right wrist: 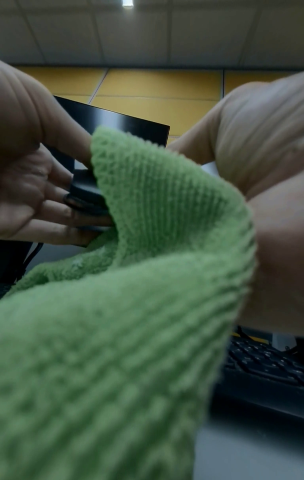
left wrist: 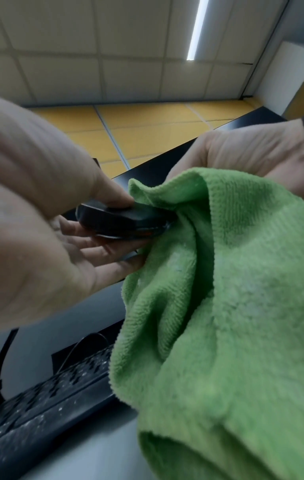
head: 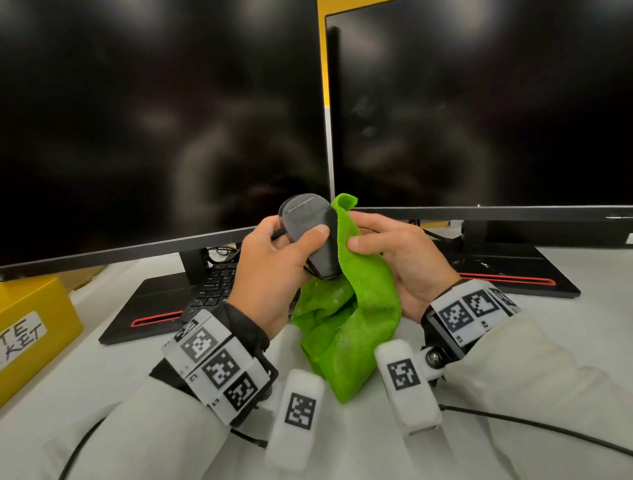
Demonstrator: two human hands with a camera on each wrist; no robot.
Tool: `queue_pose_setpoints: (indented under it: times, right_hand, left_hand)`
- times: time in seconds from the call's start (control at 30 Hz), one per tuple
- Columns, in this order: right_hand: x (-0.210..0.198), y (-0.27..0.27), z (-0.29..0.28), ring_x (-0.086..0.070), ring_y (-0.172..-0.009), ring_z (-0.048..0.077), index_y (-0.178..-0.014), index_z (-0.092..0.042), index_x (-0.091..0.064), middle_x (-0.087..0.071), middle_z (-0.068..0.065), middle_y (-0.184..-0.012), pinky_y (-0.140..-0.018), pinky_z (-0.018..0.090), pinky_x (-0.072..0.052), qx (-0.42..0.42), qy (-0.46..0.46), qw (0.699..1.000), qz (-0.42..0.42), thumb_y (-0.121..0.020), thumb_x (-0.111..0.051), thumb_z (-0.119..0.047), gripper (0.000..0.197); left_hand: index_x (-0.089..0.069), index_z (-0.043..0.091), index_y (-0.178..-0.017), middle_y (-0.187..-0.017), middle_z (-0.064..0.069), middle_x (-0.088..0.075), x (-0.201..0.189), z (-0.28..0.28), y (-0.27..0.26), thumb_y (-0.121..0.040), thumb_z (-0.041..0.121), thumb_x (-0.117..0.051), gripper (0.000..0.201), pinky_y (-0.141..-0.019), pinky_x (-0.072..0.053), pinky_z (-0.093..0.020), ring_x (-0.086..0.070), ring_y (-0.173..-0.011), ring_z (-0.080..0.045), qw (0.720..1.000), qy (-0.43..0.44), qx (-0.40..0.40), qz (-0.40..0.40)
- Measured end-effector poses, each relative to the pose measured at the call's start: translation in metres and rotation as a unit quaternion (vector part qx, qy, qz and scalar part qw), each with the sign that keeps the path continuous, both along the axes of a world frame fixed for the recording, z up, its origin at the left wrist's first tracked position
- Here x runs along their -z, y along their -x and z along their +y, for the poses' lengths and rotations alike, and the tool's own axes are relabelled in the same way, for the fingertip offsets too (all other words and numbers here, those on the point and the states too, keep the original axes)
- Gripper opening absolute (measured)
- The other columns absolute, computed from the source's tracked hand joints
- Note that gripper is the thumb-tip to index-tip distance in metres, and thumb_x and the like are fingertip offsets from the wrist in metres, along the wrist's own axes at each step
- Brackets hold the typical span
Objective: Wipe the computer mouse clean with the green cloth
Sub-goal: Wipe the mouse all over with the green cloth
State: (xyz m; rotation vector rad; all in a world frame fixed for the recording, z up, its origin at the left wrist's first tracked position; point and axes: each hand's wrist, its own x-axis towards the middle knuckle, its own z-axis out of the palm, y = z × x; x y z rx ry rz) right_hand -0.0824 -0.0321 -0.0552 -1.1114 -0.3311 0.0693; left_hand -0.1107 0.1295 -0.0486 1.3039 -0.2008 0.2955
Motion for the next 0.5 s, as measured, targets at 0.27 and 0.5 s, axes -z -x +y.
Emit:
queue_pose_setpoints:
  times: [0.27,0.5]
  right_hand:
    - [0.0026,0.0014,0.0034,-0.066,-0.115,0.041,-0.128,-0.002,-0.064,-0.069,0.024,-0.123,-0.099,0.053,-0.053,-0.014,0.04,0.999,-0.01,-0.082,-0.068,0.006,0.046]
    - [0.0051,0.0031,0.0066,-0.073,-0.097,0.04,-0.118,0.002,-0.067,-0.074,0.024,-0.108,-0.083,0.051,-0.061,0.041,0.105,0.993,-0.026,-0.072,-0.075,0.016,0.049]
  left_hand:
    - [-0.058,0.001,-0.13,-0.116,-0.011,-0.078,-0.0037,0.0027,-0.0007,-0.098,0.006,-0.069,0.035,-0.067,-0.064,-0.032,-0.078,-0.101,-0.025,0.998,0.059,-0.03,0.006]
    - [-0.058,-0.001,-0.129,-0.116,-0.018,-0.077,0.0,-0.0004,-0.0024,-0.096,0.005,-0.072,0.037,-0.069,-0.067,-0.036,-0.079,-0.101,-0.031,0.995,0.078,-0.04,0.037]
